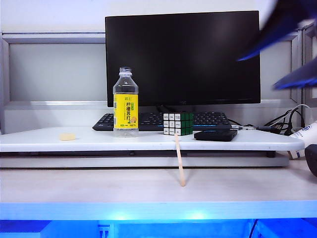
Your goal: Grab a stick from the table and stick it in a plastic bottle.
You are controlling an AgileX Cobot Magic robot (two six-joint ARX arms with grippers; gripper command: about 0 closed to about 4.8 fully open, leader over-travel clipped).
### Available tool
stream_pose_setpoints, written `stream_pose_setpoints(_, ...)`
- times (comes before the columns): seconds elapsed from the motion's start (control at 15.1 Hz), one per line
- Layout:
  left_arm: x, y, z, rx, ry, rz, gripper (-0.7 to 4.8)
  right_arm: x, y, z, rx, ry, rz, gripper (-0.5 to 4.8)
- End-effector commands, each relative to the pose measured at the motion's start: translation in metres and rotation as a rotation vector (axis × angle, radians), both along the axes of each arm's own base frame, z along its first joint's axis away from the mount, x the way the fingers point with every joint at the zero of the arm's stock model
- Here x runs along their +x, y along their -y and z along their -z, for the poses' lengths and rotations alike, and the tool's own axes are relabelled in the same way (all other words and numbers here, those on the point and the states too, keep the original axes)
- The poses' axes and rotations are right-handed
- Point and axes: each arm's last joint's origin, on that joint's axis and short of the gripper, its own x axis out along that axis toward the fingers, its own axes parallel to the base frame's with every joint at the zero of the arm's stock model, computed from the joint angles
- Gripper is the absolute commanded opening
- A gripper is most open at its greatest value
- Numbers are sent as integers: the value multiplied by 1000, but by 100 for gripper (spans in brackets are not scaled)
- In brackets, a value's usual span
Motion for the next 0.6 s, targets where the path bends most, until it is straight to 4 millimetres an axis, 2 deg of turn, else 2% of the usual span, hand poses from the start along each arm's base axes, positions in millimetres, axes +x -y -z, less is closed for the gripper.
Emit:
stream_pose_setpoints(0.07, 2, 0, -6, 0, 69, -19, 57, 75, -31, 15, 7, -143, -81, 442)
stream_pose_setpoints(0.33, 2, 0, -8, -4, 91, -19, 57, 100, -43, 36, -15, -222, -93, 442)
stream_pose_setpoints(0.6, 2, 0, -8, -4, 91, -19, 57, 116, -56, 51, -23, -252, -120, 442)
